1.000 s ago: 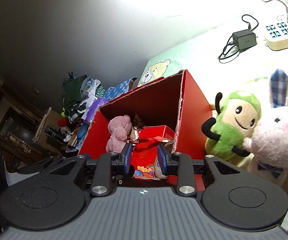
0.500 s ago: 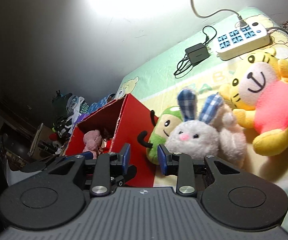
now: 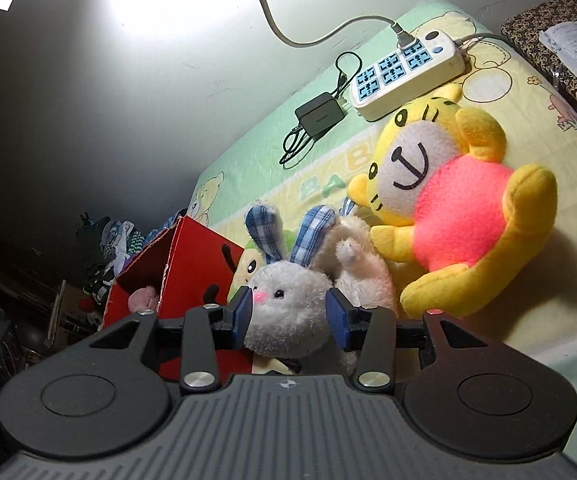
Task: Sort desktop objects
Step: 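Move the right gripper to the white bunny plush and grasp it, then lift the white bunny with the right gripper over the red box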
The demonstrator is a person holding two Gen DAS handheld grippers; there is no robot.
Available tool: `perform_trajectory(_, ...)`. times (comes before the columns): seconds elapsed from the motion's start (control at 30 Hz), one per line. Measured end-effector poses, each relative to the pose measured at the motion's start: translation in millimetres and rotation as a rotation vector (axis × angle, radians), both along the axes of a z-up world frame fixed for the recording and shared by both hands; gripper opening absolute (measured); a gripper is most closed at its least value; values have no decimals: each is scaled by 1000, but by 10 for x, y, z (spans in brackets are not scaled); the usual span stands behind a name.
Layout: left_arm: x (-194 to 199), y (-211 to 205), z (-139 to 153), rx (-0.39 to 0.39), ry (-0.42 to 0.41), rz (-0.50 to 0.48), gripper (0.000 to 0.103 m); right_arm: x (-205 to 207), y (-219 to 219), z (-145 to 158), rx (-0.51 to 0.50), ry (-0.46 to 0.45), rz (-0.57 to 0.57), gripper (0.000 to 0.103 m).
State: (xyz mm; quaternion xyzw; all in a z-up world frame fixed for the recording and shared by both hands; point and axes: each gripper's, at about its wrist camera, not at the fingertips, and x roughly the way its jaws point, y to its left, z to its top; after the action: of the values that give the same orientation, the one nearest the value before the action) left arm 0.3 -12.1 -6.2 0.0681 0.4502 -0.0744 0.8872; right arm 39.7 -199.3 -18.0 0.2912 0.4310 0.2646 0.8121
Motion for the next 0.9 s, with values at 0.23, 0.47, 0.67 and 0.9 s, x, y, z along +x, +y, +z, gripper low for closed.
perform_trajectory(0.23, 199, 64, -243, -24, 28, 28, 96, 159, 154, -111, 0, 38, 60, 62)
perform_trajectory(0.47, 377, 14, -377, -39, 47, 17, 90, 316, 260, -285, -18, 85, 90, 62)
perform_trajectory(0.67, 405, -53, -374, -14, 37, -12, 75, 335, 294, -321, 4, 82, 123, 60)
perform_trajectory(0.9, 358, -87, -338, -15, 26, -26, 72, 302, 221, -301, 25, 83, 131, 57)
